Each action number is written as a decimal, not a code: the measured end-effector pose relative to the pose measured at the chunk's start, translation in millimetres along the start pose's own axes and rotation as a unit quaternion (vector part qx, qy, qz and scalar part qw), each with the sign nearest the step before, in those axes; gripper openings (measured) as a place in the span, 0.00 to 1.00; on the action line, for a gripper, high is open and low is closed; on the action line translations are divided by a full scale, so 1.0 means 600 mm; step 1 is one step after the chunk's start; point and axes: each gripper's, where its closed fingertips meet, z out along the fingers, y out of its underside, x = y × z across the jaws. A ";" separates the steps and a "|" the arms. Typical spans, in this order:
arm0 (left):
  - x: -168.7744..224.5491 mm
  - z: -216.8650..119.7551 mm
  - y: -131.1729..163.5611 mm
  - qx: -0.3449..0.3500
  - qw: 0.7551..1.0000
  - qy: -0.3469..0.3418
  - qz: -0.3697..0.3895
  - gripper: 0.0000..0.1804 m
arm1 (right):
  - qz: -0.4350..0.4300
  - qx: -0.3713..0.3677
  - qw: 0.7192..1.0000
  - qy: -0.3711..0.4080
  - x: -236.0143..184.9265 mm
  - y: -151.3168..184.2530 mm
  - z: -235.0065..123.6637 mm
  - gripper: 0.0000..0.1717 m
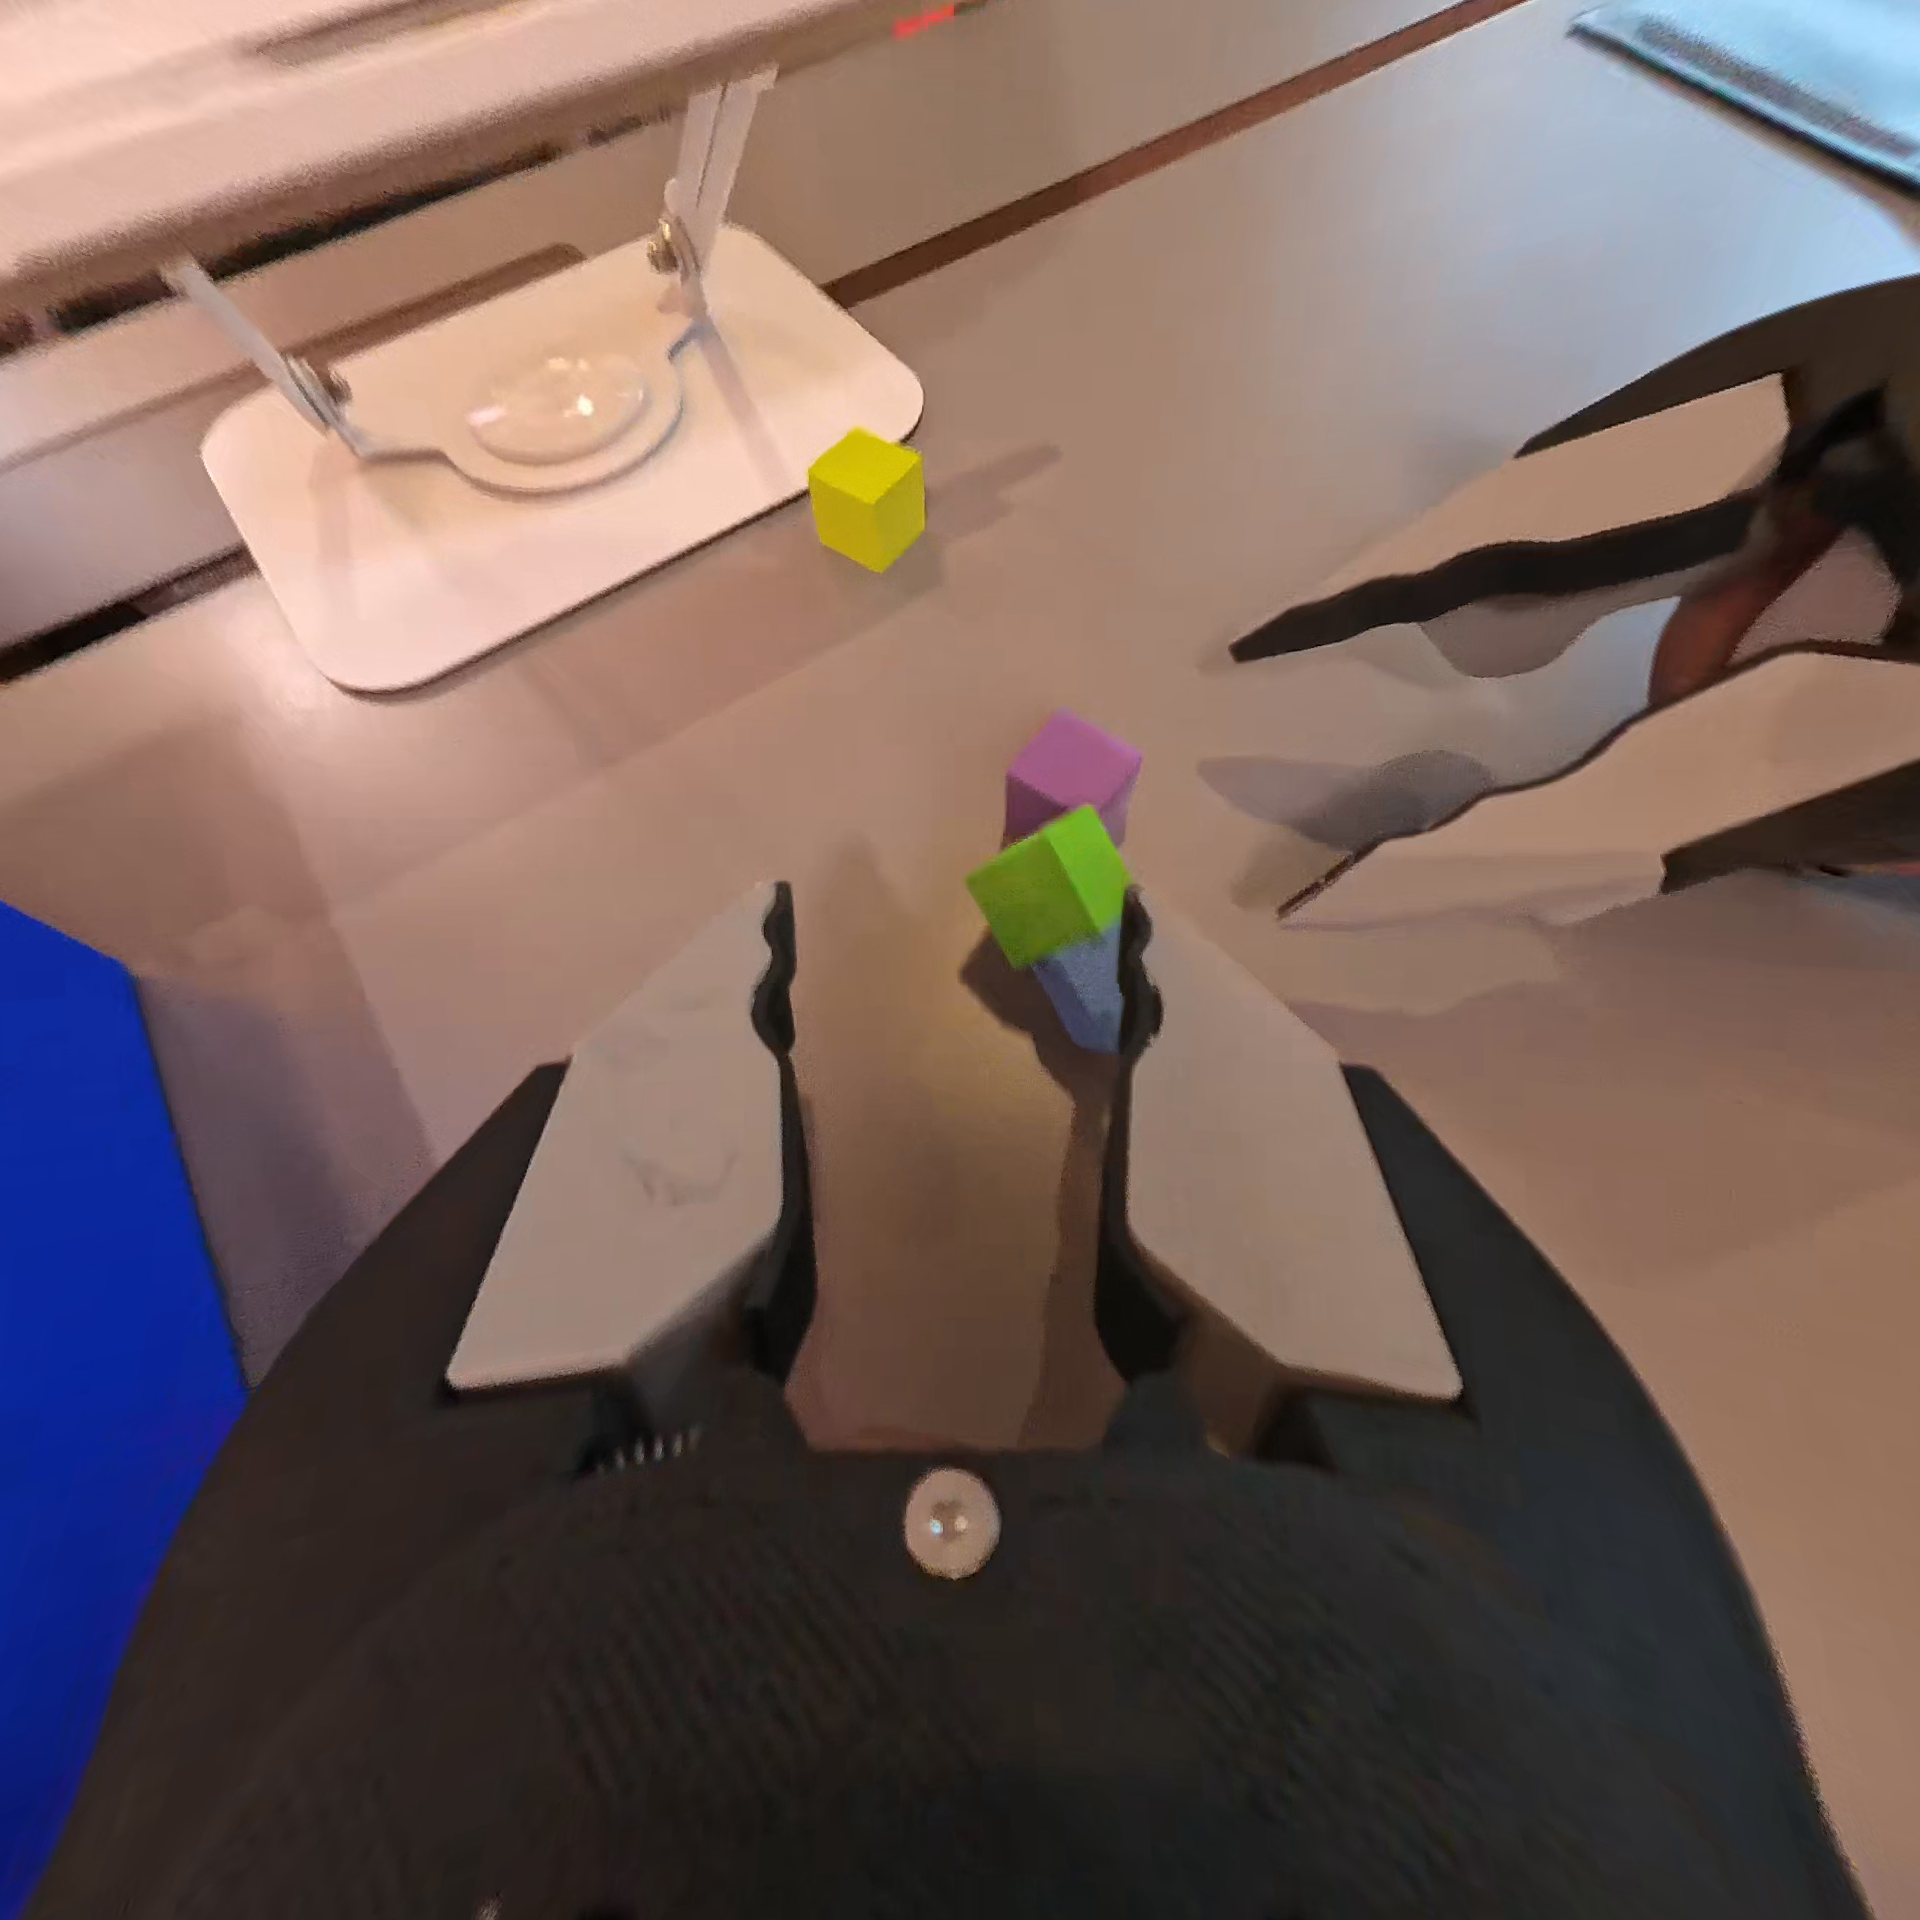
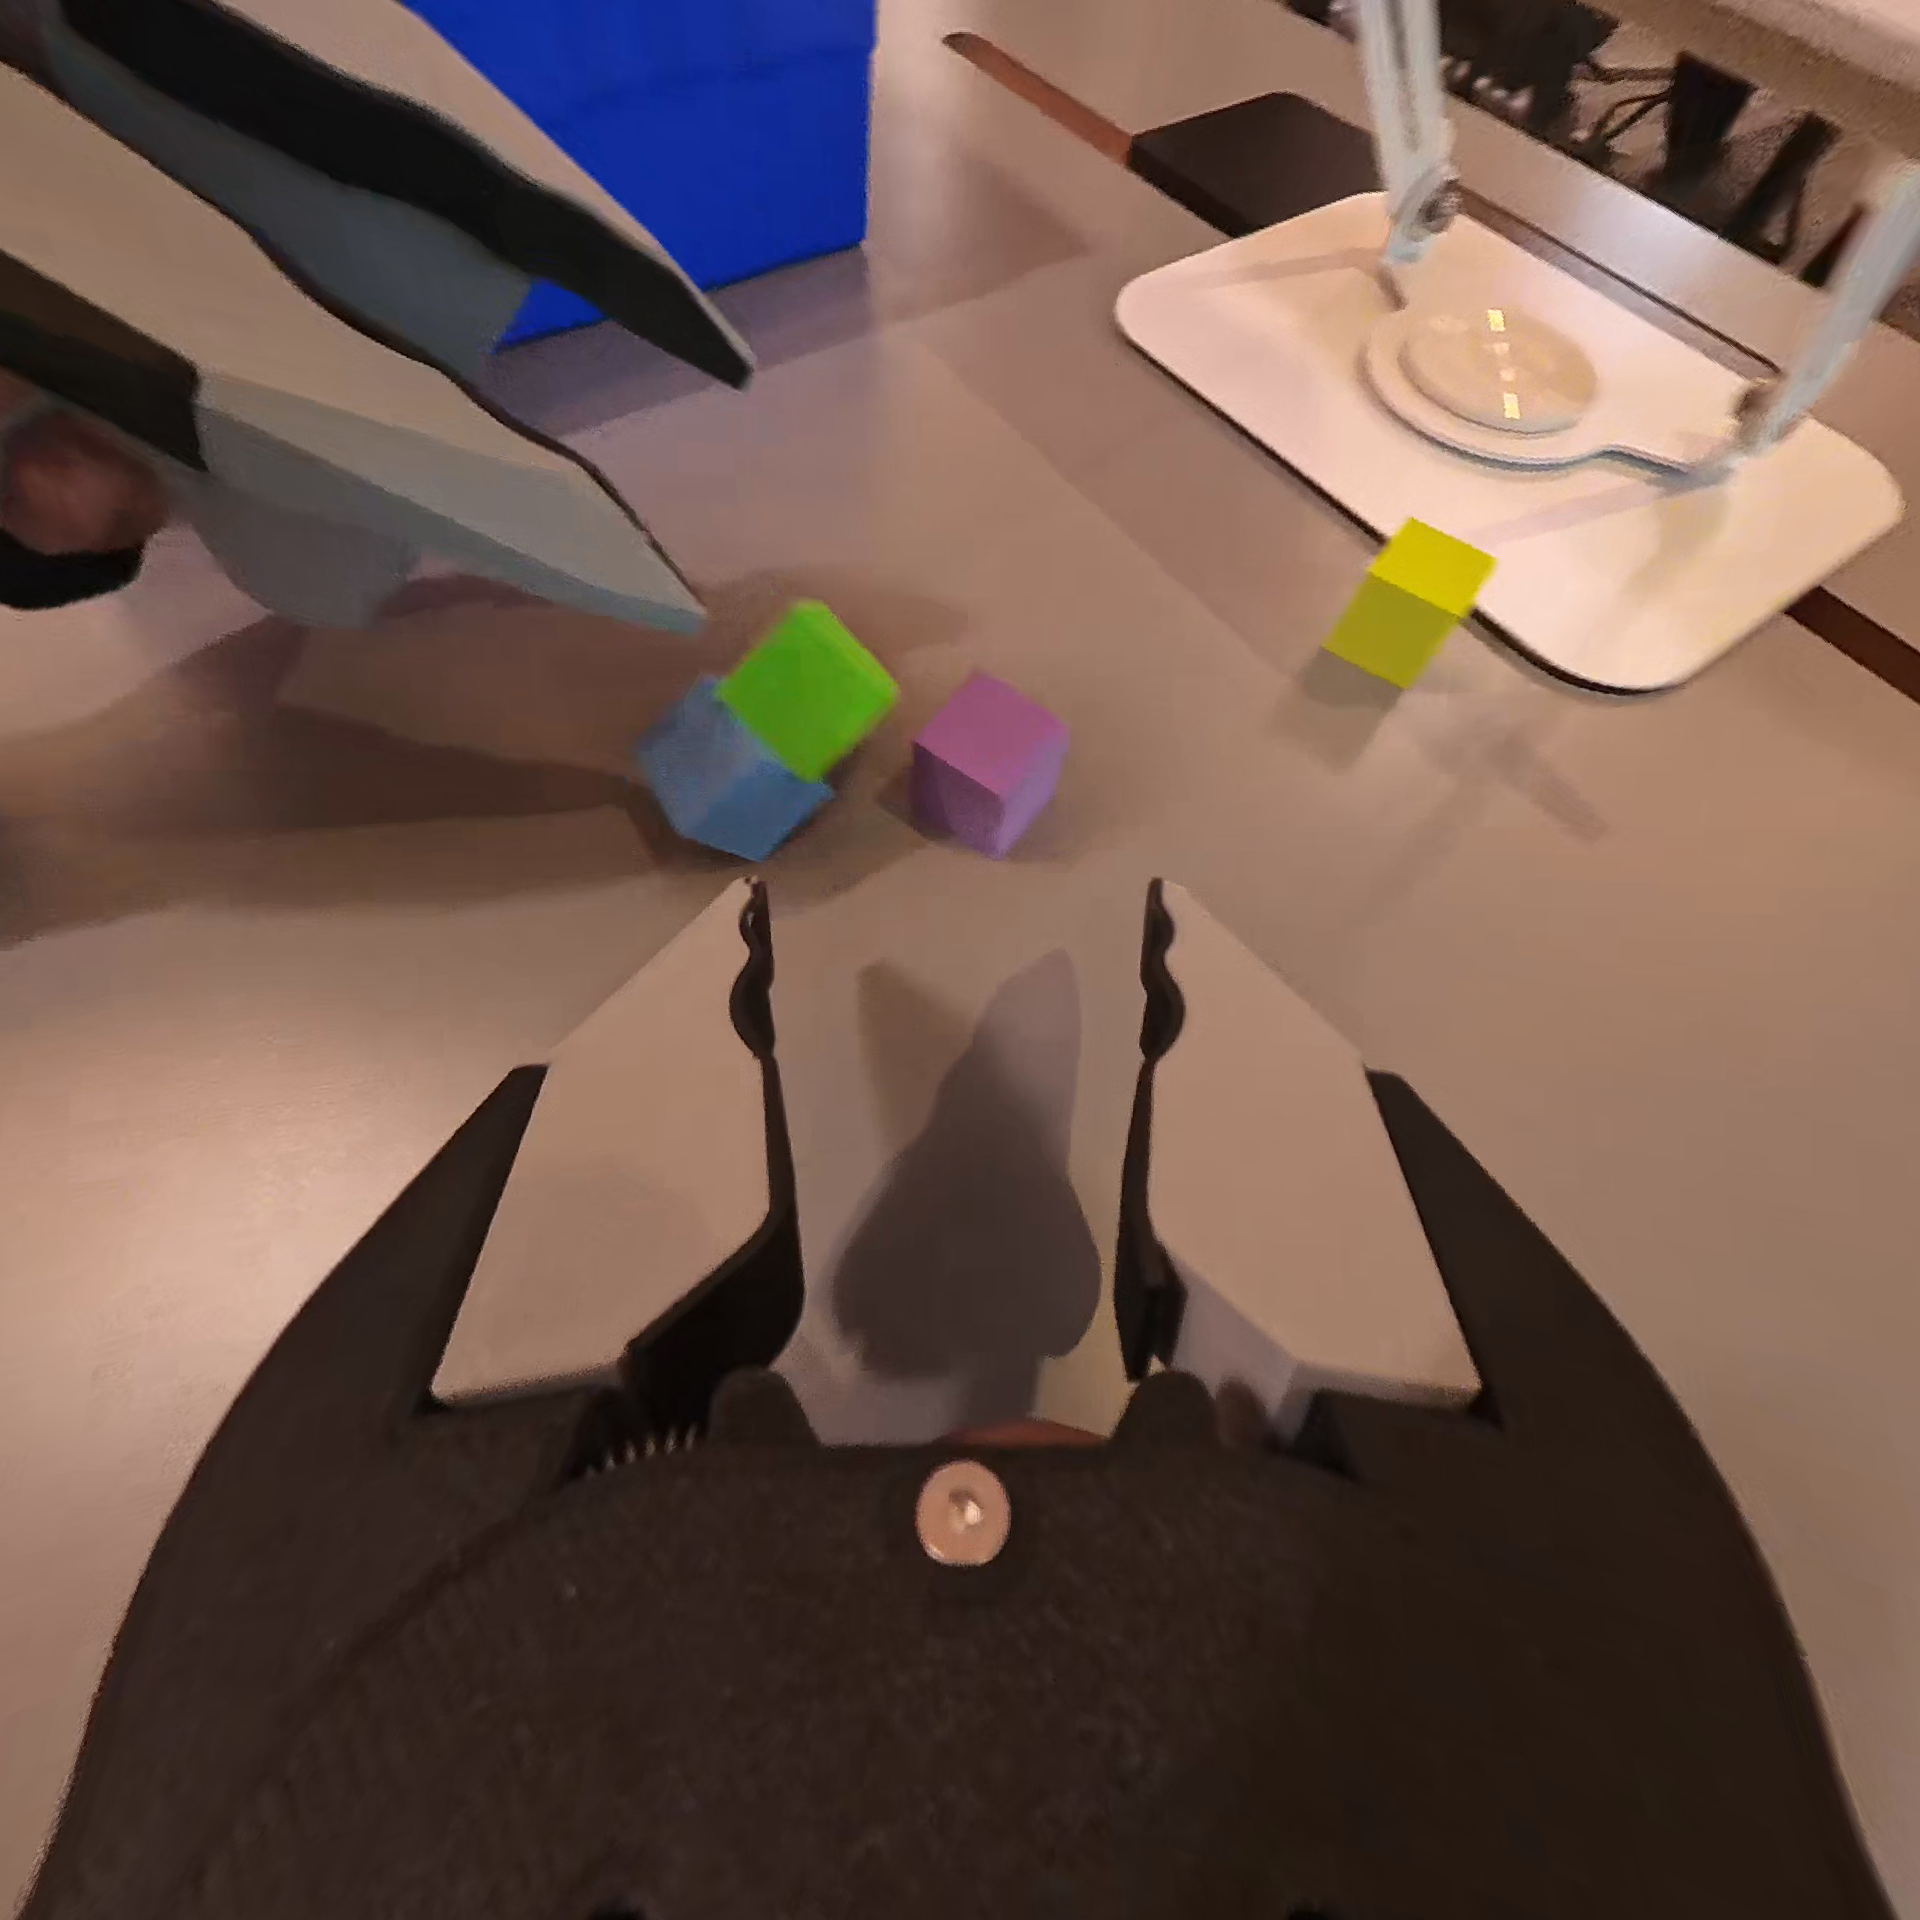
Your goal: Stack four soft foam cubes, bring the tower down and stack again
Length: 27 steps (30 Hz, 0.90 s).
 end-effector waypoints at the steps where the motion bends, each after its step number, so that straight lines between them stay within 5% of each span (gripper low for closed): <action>1: -0.005 0.004 0.009 -0.011 1.000 -0.001 -0.008 0.34 | -0.009 -0.003 1.000 -0.002 -0.006 -0.003 0.009 0.40; 5: -0.051 0.016 0.037 -0.044 0.997 -0.069 0.005 0.32 | -0.034 -0.015 0.998 0.056 0.007 -0.016 0.036 0.37; 9: -0.041 0.020 0.036 -0.041 0.997 -0.060 0.009 0.32 | -0.039 -0.016 0.994 0.099 0.029 -0.028 0.053 0.34; 12: -0.037 0.022 0.032 -0.037 0.996 -0.071 0.033 0.32 | -0.041 -0.036 0.995 0.087 0.028 -0.021 0.065 0.17; 27: -0.030 0.028 0.031 -0.025 0.995 -0.076 0.052 0.32 | -0.056 0.009 0.986 0.156 0.048 -0.020 0.005 0.17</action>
